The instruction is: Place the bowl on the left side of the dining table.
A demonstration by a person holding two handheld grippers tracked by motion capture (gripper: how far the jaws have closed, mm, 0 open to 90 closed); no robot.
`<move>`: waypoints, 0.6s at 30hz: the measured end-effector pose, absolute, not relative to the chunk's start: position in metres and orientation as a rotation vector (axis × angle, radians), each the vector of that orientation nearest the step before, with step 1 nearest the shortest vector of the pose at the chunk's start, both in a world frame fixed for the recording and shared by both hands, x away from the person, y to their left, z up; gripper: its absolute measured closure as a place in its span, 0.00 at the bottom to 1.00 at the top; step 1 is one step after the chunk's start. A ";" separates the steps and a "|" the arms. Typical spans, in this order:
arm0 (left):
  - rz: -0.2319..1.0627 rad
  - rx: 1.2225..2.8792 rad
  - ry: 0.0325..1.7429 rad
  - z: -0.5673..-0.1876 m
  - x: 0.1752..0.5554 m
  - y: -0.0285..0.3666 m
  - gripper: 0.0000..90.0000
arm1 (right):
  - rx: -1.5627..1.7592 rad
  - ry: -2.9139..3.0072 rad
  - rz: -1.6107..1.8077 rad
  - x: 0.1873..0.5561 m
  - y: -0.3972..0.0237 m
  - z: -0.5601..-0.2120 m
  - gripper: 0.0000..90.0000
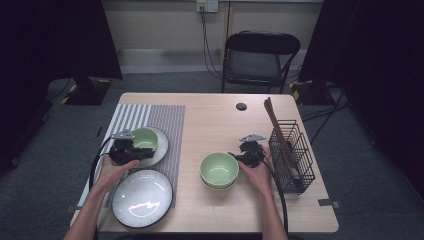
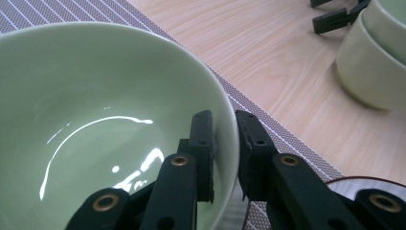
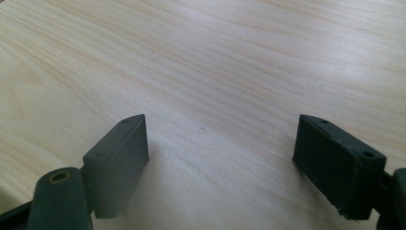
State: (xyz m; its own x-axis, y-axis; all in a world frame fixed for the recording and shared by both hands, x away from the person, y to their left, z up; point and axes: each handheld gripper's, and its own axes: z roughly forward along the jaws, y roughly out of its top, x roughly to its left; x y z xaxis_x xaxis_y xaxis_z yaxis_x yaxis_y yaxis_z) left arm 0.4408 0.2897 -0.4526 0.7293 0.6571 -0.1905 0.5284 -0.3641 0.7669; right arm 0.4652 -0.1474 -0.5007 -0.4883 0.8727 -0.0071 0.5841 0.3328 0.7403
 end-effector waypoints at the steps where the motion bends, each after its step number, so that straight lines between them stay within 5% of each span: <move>1: 0.186 2.044 0.903 -0.453 0.442 0.289 0.87 | 1.285 2.197 0.967 0.465 -0.147 -0.501 0.21; 18: 0.172 2.009 0.898 -0.455 0.448 0.286 0.87 | 1.286 2.197 0.967 0.465 -0.147 -0.501 0.21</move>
